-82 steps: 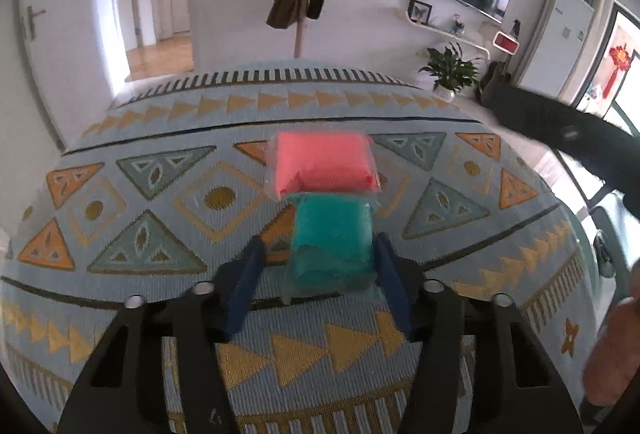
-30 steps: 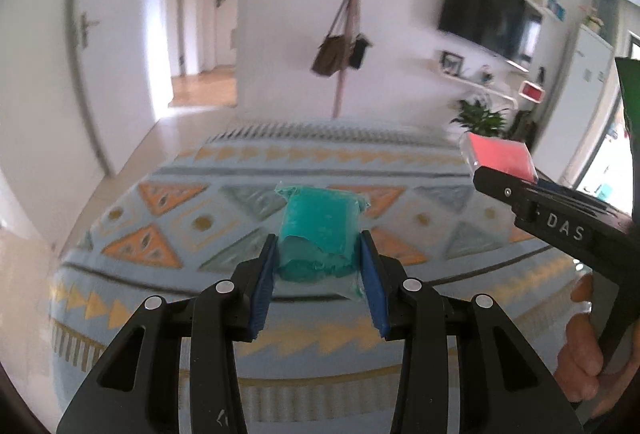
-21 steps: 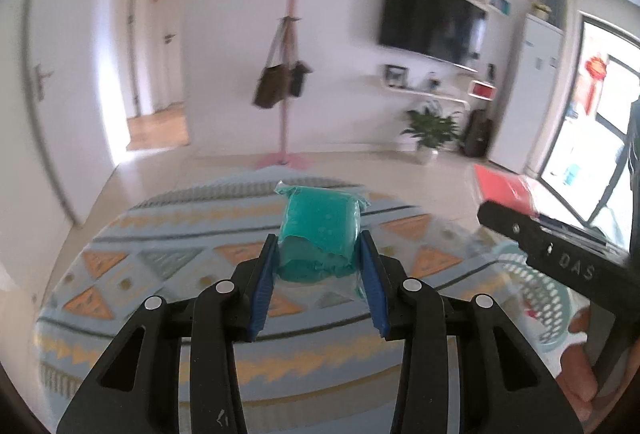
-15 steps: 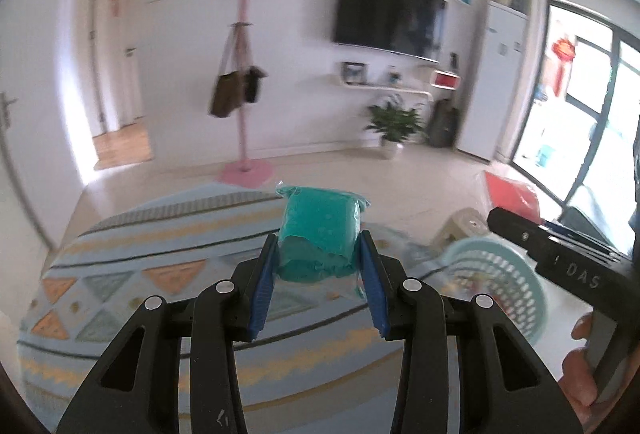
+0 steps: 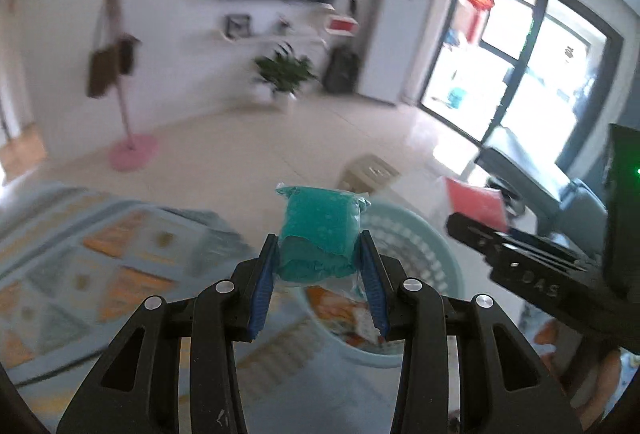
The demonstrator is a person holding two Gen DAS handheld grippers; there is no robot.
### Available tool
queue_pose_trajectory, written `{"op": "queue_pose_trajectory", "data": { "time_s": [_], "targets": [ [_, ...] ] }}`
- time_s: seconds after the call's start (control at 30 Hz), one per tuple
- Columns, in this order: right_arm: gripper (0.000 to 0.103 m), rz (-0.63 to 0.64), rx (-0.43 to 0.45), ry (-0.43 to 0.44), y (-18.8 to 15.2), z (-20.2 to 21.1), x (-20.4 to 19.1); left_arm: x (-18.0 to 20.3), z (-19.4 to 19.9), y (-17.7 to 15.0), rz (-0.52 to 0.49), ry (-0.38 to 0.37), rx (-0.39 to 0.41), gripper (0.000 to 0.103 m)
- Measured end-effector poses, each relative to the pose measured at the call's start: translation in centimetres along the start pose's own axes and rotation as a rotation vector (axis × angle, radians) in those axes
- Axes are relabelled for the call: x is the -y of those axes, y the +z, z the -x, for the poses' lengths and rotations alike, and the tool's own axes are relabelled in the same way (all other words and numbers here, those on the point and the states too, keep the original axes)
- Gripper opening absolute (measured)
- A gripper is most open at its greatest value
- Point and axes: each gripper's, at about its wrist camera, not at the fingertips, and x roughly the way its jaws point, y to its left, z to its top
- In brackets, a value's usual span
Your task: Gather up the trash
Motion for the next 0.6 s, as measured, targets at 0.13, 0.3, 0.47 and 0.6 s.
{"op": "queue_pose_trajectory", "data": {
  "time_s": [0.13, 0.3, 0.47, 0.6],
  "targets": [
    [0.051, -0.068, -0.082, -0.044, -0.8, -3.2, 2.8, 0.4, -3.6, -0.7, -0.003, -0.033, -0.071, 0.039],
    [0.052, -0.106, -0.139, -0.051, -1.5, -5.7, 4.2, 0.6, -6.5, -1.5, -0.004, -0.030, -0.113, 0.057],
    [0.057, -0.104, -0.135, -0.034, -1.7, -5.6, 4.5, 1.0, -6.1, -2.4, -0.012, -0.057, -0.104, 0.077],
    [0.057, -0.100, -0.119, -0.022, -1.5, -4.6, 4.5, 0.5, -5.3, -2.4, 0.017, -0.057, -0.100, 0.077]
  ]
}}
